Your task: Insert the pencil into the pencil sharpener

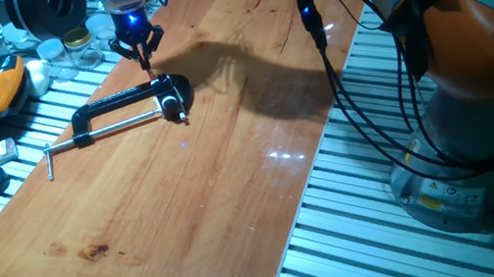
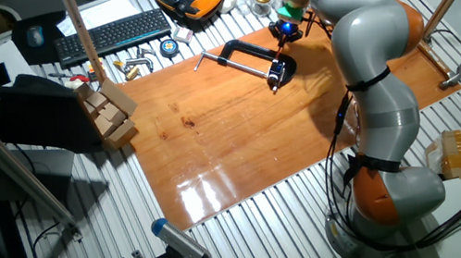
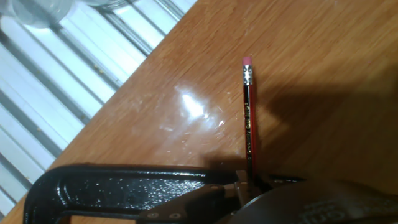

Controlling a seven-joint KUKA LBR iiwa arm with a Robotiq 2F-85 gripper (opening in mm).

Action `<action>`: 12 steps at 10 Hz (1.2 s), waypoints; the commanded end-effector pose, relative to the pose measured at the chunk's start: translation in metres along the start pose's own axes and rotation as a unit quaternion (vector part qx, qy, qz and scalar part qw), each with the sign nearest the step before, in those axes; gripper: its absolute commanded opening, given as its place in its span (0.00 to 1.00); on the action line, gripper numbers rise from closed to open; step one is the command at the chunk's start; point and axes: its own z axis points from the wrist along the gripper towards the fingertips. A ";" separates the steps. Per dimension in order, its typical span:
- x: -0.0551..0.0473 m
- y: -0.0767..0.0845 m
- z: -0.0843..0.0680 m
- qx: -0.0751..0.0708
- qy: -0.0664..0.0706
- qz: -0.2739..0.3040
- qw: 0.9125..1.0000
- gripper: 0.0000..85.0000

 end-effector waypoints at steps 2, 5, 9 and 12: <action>0.000 -0.003 -0.001 0.006 0.002 0.005 1.000 0.00; 0.001 -0.004 -0.001 0.010 0.006 0.010 1.000 0.00; 0.002 -0.008 0.003 0.008 0.009 0.008 1.000 0.00; 0.004 -0.009 0.002 0.010 0.010 0.008 1.000 0.00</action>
